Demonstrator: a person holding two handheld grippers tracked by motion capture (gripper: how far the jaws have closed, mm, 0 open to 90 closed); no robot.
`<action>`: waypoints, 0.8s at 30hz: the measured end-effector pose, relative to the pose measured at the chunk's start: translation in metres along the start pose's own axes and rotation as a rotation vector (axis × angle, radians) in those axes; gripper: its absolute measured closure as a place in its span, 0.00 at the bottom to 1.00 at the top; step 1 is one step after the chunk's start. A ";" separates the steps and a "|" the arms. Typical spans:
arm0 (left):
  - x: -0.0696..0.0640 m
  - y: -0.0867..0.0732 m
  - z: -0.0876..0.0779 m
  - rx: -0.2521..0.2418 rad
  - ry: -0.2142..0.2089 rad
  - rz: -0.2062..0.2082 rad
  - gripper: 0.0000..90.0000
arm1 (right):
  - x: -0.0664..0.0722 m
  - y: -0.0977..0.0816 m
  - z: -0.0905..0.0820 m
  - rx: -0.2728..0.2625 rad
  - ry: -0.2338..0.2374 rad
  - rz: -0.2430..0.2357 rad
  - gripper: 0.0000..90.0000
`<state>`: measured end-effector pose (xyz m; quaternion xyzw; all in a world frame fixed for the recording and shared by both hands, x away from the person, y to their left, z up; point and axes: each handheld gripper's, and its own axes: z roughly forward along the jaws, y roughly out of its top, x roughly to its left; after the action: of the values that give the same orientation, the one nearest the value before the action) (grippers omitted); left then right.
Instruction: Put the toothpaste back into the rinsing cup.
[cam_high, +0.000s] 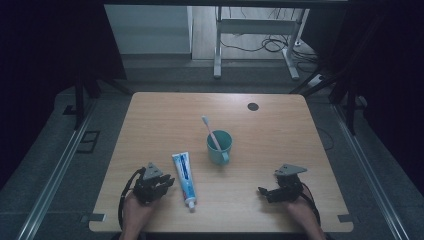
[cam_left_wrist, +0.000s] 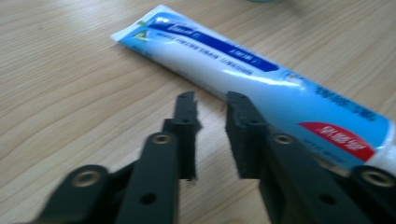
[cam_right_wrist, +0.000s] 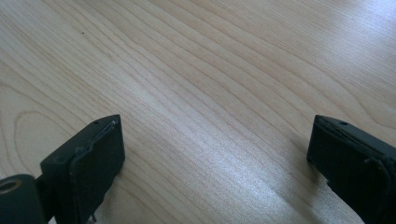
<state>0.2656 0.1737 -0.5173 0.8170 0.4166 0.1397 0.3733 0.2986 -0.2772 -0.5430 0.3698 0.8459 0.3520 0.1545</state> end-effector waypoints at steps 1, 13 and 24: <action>-0.001 0.001 0.000 -0.003 -0.004 0.004 0.92 | 0.000 0.000 0.000 0.000 0.000 -0.001 0.04; -0.026 0.017 0.005 -0.006 -0.053 0.044 0.99 | 0.000 0.000 0.000 -0.003 -0.003 0.003 0.05; -0.050 0.027 0.022 0.035 -0.131 0.079 0.99 | 0.000 0.000 0.000 -0.004 -0.005 0.004 0.06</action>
<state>0.2625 0.1133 -0.5084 0.8468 0.3608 0.0932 0.3796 0.2985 -0.2776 -0.5429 0.3723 0.8440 0.3529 0.1567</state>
